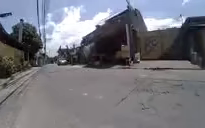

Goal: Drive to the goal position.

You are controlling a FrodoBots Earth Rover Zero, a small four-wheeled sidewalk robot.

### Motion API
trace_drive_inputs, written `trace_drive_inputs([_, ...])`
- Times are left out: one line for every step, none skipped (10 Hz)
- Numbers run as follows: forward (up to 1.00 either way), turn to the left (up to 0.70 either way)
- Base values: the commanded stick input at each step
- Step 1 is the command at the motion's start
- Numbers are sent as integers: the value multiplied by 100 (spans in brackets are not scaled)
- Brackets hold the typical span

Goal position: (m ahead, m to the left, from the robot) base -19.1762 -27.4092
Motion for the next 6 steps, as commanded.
trace_drive_inputs([0, -100])
trace_drive_inputs([0, -100])
trace_drive_inputs([0, -100])
trace_drive_inputs([0, -100])
trace_drive_inputs([0, -100])
trace_drive_inputs([0, -100])
